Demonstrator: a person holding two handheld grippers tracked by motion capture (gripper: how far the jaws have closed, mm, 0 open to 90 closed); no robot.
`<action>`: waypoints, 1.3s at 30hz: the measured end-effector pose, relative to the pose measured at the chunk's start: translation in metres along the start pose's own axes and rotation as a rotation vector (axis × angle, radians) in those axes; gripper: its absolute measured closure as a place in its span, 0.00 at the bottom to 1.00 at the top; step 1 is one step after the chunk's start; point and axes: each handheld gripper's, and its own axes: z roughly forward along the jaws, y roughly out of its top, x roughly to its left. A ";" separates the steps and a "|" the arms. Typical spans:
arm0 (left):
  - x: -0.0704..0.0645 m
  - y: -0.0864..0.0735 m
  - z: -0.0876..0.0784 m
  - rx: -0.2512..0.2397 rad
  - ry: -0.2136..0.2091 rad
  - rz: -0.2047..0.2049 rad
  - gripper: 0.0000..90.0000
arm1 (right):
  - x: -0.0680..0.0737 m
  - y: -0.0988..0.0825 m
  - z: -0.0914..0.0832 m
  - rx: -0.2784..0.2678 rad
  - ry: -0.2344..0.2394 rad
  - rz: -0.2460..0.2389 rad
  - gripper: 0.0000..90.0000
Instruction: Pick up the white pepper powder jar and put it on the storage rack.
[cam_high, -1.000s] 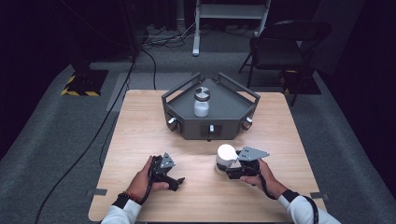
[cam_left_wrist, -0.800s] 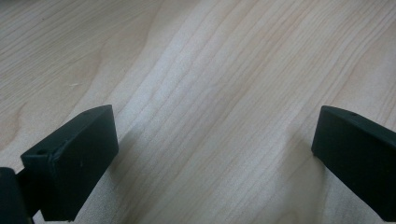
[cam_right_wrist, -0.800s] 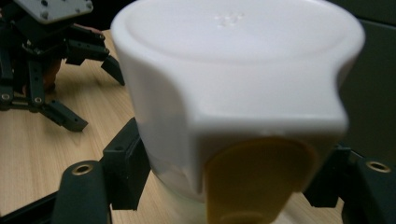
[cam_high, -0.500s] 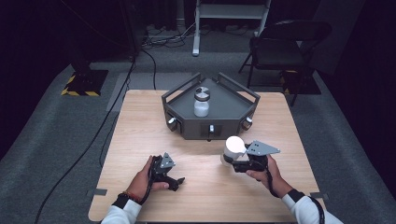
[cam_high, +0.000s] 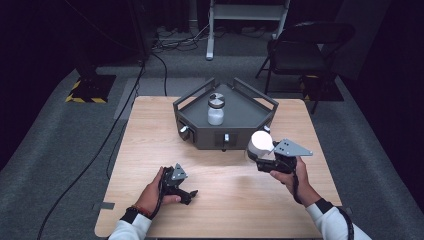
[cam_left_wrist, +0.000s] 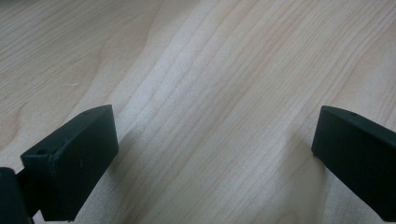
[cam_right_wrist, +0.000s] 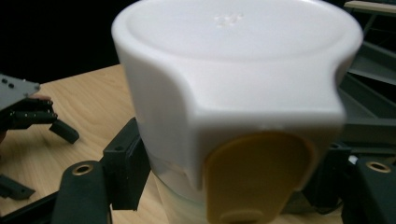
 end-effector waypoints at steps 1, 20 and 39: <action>0.000 0.000 0.000 0.001 0.000 0.000 0.00 | 0.000 0.002 -0.001 -0.003 -0.008 0.004 0.33; 0.000 0.000 0.000 0.000 0.000 0.001 0.00 | 0.005 0.043 0.006 -0.006 -0.115 0.026 0.33; 0.000 0.000 0.000 0.001 0.000 0.000 0.00 | 0.002 0.080 0.043 -0.007 -0.154 0.013 0.33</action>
